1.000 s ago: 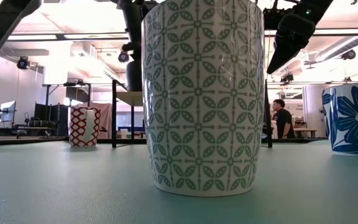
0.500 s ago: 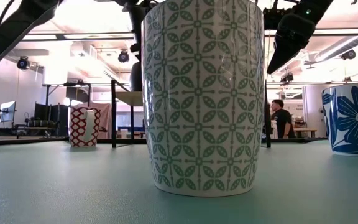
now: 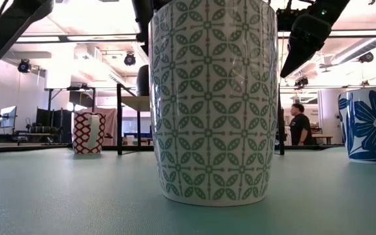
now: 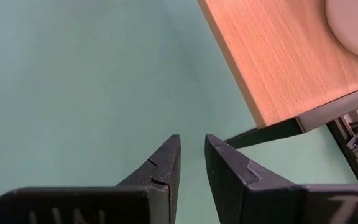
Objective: Place coffee mugs
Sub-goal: Put the dark blue mug on the shelf
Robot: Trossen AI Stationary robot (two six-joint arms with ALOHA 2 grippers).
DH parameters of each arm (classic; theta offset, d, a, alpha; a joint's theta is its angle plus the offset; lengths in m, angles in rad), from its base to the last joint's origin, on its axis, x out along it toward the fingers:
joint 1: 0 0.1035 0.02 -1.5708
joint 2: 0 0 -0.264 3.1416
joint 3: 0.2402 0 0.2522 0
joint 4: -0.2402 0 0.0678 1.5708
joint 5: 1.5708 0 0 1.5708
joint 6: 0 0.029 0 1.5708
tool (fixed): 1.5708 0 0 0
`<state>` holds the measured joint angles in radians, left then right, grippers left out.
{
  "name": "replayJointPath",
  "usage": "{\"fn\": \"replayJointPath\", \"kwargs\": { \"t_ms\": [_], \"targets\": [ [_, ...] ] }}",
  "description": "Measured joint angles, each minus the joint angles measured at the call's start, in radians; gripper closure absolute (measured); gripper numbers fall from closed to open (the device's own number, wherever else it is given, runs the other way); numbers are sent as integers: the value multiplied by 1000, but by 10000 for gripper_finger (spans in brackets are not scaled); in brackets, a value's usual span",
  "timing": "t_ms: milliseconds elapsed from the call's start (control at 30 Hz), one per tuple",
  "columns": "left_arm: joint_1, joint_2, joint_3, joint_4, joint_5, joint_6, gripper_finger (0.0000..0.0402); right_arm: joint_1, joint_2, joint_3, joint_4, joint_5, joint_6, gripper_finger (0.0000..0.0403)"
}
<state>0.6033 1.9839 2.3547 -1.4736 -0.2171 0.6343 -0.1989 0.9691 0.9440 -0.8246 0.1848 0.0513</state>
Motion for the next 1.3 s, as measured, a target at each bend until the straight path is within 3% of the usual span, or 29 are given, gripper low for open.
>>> {"fn": "replayJointPath", "kwargs": {
  "t_ms": [367, 1033, 1300],
  "targets": [
    [-116, -35, -8, -98, 40, -163, 303, 0, 0, 0, 0, 0, 0, 339],
    [-72, -22, -137, -81, 33, -153, 277, 0, 0, 0, 0, 0, 0, 339],
    [-70, -22, -172, -73, 44, -96, 343, 0, 0, 0, 0, 0, 0, 339]
  ]
}}
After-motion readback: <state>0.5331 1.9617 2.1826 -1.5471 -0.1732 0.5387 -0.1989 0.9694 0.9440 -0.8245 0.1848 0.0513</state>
